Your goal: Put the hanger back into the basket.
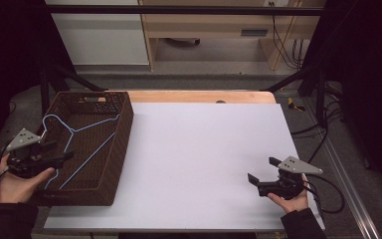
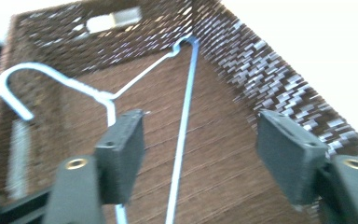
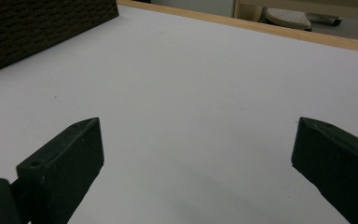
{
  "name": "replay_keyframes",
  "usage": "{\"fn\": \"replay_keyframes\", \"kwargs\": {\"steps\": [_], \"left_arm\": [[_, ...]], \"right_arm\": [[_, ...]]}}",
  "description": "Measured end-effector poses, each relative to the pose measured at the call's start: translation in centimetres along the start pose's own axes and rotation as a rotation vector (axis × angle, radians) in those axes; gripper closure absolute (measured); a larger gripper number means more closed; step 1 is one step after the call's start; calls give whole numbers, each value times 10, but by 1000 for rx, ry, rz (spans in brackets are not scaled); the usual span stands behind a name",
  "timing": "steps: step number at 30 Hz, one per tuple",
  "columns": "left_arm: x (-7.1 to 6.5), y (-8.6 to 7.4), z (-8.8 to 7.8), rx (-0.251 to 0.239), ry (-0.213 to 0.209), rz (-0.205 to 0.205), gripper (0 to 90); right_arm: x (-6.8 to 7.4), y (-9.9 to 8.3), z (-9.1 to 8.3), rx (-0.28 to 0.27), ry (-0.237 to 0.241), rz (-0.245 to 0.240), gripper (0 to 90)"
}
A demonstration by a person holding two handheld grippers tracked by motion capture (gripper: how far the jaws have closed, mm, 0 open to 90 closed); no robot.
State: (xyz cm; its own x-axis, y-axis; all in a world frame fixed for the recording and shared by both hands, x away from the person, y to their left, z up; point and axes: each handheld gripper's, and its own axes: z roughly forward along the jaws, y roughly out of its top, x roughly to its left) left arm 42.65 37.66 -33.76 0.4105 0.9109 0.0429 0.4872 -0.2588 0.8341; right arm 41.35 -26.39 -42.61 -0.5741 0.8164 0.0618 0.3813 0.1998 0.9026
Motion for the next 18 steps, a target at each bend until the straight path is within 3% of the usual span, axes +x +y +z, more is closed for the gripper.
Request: {"fn": "replay_keyframes", "kwargs": {"steps": [7,18], "left_arm": [[-44,9,2,-133,-97,22,187],[-100,9,19,-174,-208,79,120]], "right_arm": [[0,0,-1,-12,7,4,27],[-1,1,-3,-26,13,7,25]]}}
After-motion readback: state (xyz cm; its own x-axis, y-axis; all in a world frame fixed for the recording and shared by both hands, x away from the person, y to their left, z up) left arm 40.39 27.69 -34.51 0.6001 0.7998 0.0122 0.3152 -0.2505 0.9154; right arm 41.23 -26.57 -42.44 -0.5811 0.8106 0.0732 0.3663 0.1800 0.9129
